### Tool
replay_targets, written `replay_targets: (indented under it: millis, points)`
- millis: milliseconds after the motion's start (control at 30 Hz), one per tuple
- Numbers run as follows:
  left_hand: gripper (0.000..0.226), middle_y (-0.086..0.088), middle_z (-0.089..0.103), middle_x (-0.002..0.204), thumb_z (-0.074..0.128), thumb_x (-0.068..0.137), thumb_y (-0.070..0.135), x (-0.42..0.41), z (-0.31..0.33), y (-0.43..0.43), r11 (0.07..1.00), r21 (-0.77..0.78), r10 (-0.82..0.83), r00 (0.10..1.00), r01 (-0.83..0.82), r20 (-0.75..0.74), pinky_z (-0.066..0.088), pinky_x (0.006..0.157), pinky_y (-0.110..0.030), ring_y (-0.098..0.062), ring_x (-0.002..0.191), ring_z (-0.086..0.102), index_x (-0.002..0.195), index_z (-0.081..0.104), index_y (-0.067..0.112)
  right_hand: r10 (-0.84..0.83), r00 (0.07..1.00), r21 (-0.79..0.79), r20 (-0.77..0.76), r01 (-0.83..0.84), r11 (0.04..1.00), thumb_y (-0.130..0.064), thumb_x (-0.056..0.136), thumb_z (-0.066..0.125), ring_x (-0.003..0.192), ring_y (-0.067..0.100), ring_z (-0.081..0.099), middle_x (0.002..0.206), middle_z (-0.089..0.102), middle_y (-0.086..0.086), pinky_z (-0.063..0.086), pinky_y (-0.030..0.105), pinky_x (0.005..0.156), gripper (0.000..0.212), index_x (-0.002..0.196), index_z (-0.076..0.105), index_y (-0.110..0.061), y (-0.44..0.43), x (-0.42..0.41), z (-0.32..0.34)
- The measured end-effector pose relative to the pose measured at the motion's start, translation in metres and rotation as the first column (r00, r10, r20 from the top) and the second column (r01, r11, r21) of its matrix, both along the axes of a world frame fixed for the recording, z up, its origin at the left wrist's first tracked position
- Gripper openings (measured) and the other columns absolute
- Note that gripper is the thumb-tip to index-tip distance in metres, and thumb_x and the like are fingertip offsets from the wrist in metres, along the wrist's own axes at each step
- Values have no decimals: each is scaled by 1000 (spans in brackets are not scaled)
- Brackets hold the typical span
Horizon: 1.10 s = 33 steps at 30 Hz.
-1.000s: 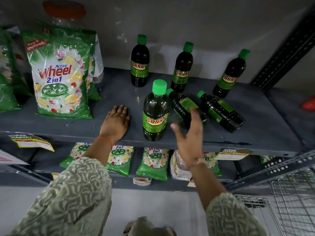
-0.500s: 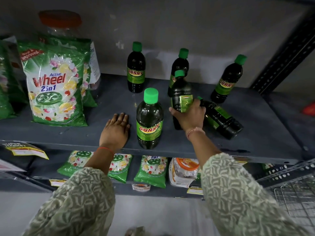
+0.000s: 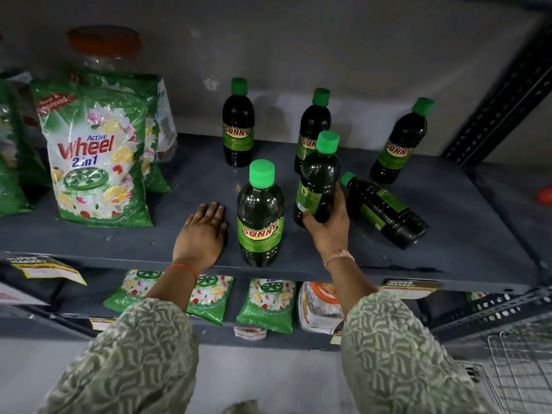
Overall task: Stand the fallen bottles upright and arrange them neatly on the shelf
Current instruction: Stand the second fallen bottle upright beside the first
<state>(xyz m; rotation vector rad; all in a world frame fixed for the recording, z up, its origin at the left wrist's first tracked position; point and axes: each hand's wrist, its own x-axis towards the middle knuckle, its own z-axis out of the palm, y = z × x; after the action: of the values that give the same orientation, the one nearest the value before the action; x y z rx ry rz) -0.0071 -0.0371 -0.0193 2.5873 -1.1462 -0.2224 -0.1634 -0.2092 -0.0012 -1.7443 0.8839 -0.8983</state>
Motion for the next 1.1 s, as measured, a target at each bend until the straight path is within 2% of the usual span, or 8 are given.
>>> replay_targets:
  millis: [100,267,400,500,567,633,800,1100]
  points:
    - [50,-5,18,157,26,97,28,1,-1,0,1000,0,-1,1000,1,-3,10,119,-36,-24,146,11,145,20,13,-15,998,10,-55,15,1000,-34,53,84,129,20,36,138,40,6,32,38,109,101,135,27,-18,2,2,-2]
    - [50,-5,19,157,27,97,28,3,-4,0,1000,9,-4,1000,4,-2,11,120,-37,-24,146,11,144,21,13,5,999,168,-34,1,986,-4,64,78,99,24,55,107,57,17,44,32,83,56,102,38,-11,-11,-1,1]
    - [50,-5,19,157,27,97,28,3,-3,0,1000,3,-1,1000,1,-8,11,120,-37,-24,146,11,144,21,13,116,993,209,-22,-109,972,11,79,57,110,19,49,129,53,24,42,28,94,46,123,41,5,-26,-11,-2]
    - [49,-6,20,157,28,97,27,4,-5,0,1000,-13,0,1000,0,-8,12,120,-38,-24,146,12,144,23,13,32,999,169,-27,-27,985,-4,90,50,114,16,45,134,49,23,40,24,99,39,128,44,3,-25,-11,-3]
    - [49,-5,20,157,28,97,27,4,-6,-1,1000,-13,0,1000,0,-4,12,120,-38,-24,146,12,144,23,13,33,999,162,-23,-29,986,-28,81,66,117,17,46,133,50,20,40,25,100,59,130,42,-4,-19,-3,-1]
    - [50,-4,19,157,27,97,28,5,-6,-1,1000,-4,2,1000,-2,-2,11,120,-37,-23,146,11,144,22,14,17,987,60,-159,-7,998,-44,54,82,122,23,40,131,46,15,35,36,107,97,132,37,-7,-12,7,-1]
    - [50,-4,18,157,26,97,28,6,-7,0,1000,1,0,1000,0,0,11,120,-36,-22,146,11,145,21,14,-14,992,141,-124,32,990,-6,55,83,101,23,55,114,60,18,44,31,83,72,113,41,-3,-14,10,-1]
    - [49,-6,19,157,27,97,27,6,-7,-1,1000,3,-2,1000,2,-9,12,121,-38,-24,146,12,144,22,13,201,973,195,-110,-178,965,6,64,74,111,24,55,112,59,7,43,46,102,59,112,47,-16,-13,-25,-6]
